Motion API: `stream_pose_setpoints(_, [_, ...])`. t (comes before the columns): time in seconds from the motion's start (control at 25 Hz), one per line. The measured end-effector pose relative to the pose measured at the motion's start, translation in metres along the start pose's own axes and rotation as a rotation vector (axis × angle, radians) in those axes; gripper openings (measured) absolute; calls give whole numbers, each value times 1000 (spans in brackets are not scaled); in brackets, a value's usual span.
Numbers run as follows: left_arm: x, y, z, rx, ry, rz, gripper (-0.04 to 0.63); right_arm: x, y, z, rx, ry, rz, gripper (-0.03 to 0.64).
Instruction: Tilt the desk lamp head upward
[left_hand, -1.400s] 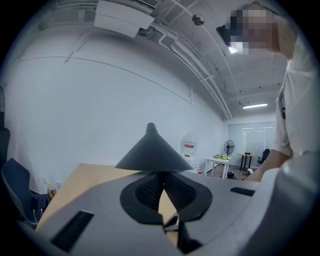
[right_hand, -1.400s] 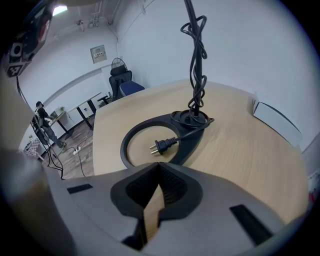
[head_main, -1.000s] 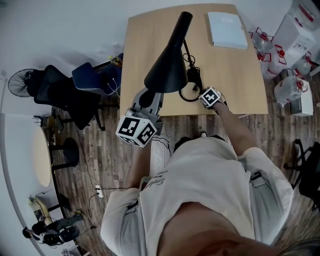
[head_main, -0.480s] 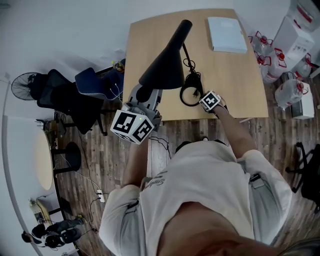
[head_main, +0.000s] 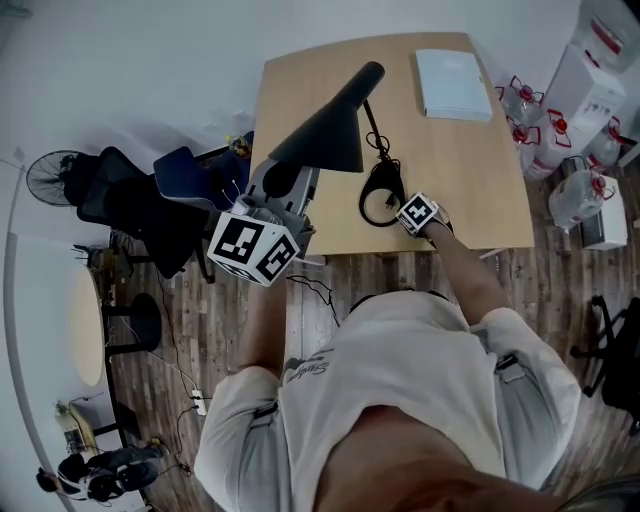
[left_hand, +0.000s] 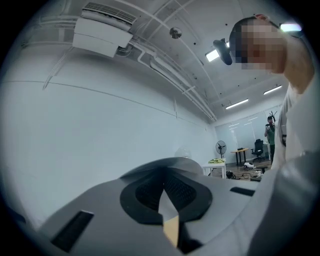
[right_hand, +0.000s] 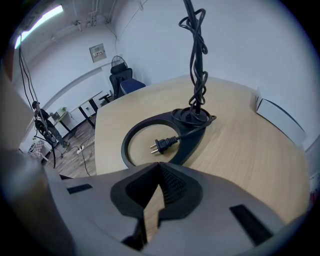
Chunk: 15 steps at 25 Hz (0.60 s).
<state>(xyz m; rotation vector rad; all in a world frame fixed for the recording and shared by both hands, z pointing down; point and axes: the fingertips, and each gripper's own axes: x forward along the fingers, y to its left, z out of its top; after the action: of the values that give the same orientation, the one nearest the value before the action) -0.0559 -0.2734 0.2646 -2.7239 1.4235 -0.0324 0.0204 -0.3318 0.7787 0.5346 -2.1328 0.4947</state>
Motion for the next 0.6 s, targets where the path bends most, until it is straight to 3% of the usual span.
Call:
stream_pose_setpoints(0.2, [8,0,9,26,4,-15,14,1,-2,-2,10,28,20,-5])
stream_pose_setpoints(0.4, [12,5,20,-11,-38,-38,13,3,1,-1,-44,96,27,-5])
stream_pose_setpoints(0.6, [16,4,27,-10,-60,-48,12,1,2,-1,-18,95,38,-5])
